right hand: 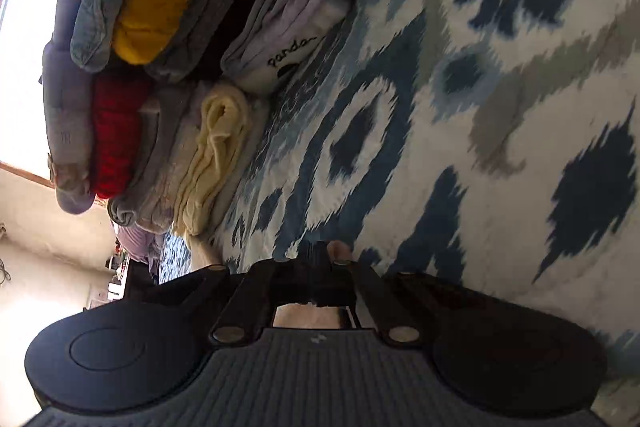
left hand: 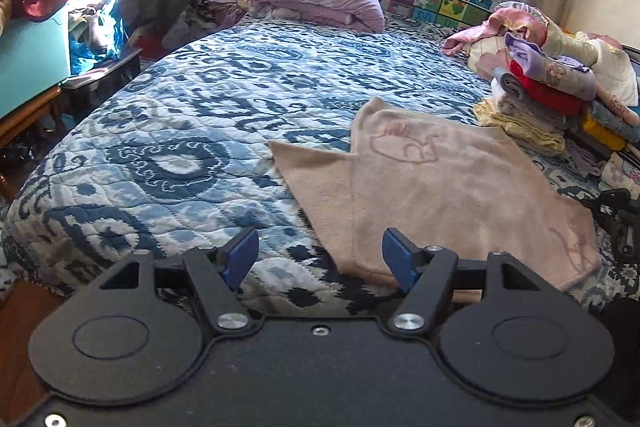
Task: Fold clothes
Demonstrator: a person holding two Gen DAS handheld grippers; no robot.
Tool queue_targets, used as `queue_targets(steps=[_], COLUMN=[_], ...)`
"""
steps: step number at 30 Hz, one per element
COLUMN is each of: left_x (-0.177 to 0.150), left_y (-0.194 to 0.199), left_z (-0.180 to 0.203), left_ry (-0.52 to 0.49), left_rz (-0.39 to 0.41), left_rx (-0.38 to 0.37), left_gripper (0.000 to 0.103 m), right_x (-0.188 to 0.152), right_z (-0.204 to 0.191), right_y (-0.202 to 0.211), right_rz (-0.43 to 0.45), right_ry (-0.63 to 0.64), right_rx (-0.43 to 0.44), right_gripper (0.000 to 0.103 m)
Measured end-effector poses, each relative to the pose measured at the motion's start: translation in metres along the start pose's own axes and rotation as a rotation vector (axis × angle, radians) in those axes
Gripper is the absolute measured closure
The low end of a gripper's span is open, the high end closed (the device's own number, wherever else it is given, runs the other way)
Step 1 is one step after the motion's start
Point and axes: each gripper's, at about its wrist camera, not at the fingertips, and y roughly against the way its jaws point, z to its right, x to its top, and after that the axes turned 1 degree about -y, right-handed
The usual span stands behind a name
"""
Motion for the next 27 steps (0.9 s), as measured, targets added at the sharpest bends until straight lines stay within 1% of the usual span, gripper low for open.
queue_targets(steps=[1,2,3,4,6,8,11,12,14,16,17,18,19,20,21,22,24,25,26,27], left_x=[0.0,0.0,0.001,0.002,0.004,0.006,0.014,0.018,0.026,0.037,0.041,0.042,0.043,0.044,0.047,0.053,0.057,0.057,0.055,0.053], left_y=[-0.004,-0.012,-0.021,-0.031,-0.058,-0.091,-0.143,-0.16,-0.193,-0.224,-0.237,-0.255,-0.277,-0.287,-0.285,-0.282,-0.266,-0.259,-0.255,-0.256], left_z=[-0.005,-0.01,-0.015,-0.019,-0.024,-0.026,-0.022,-0.019,-0.013,-0.005,-0.003,-0.001,0.0,0.001,0.001,0.0,-0.007,-0.016,-0.028,-0.04], left_ry=[0.008,0.026,0.049,0.074,0.127,0.18,0.237,0.247,0.267,0.249,0.232,0.184,0.117,0.067,0.047,0.04,0.038,0.065,0.108,0.151], left_rz=[-0.001,0.003,0.008,0.014,0.021,0.022,0.021,0.021,0.022,0.028,0.029,-0.004,-0.057,-0.052,-0.043,-0.055,-0.012,0.011,0.028,0.029], left_rx=[0.009,0.01,0.009,0.0,-0.03,-0.063,-0.155,-0.191,-0.264,-0.327,-0.333,-0.281,-0.201,-0.167,-0.17,-0.178,-0.167,-0.157,-0.146,-0.119], left_gripper=[0.034,0.032,0.032,0.032,0.032,0.032,0.035,0.038,0.058,0.059,0.058,0.058,0.063,0.071,0.071,0.072,0.072,0.071,0.064,0.057], right_x=[0.001,0.003,0.002,-0.003,-0.019,-0.04,-0.075,-0.086,-0.101,-0.115,-0.118,-0.12,-0.121,-0.121,-0.121,-0.122,-0.124,-0.125,-0.126,-0.127], right_z=[-0.003,-0.007,-0.01,-0.014,-0.025,-0.037,-0.053,-0.055,-0.059,-0.06,-0.055,-0.049,-0.043,-0.038,-0.033,-0.028,-0.019,-0.018,-0.018,-0.017], right_y=[0.007,0.013,0.019,0.025,0.032,0.034,0.034,0.031,0.023,0.016,0.014,0.012,0.012,0.011,0.011,0.011,0.014,0.015,0.015,0.015], right_rz=[0.014,0.027,0.033,0.029,-0.011,-0.077,-0.187,-0.222,-0.264,-0.29,-0.288,-0.285,-0.277,-0.268,-0.259,-0.249,-0.228,-0.221,-0.215,-0.209], right_ry=[0.021,0.042,0.053,0.057,0.096,0.147,0.219,0.231,0.249,0.266,0.262,0.251,0.239,0.226,0.214,0.203,0.185,0.187,0.193,0.2], right_rx=[-0.009,-0.018,-0.004,0.031,0.086,0.133,0.195,0.207,0.201,0.179,0.166,0.16,0.157,0.155,0.151,0.159,0.187,0.193,0.196,0.198], right_gripper=[0.094,0.083,0.076,0.07,0.069,0.069,0.069,0.069,0.067,0.066,0.067,0.071,0.08,0.092,0.097,0.103,0.103,0.103,0.103,0.103])
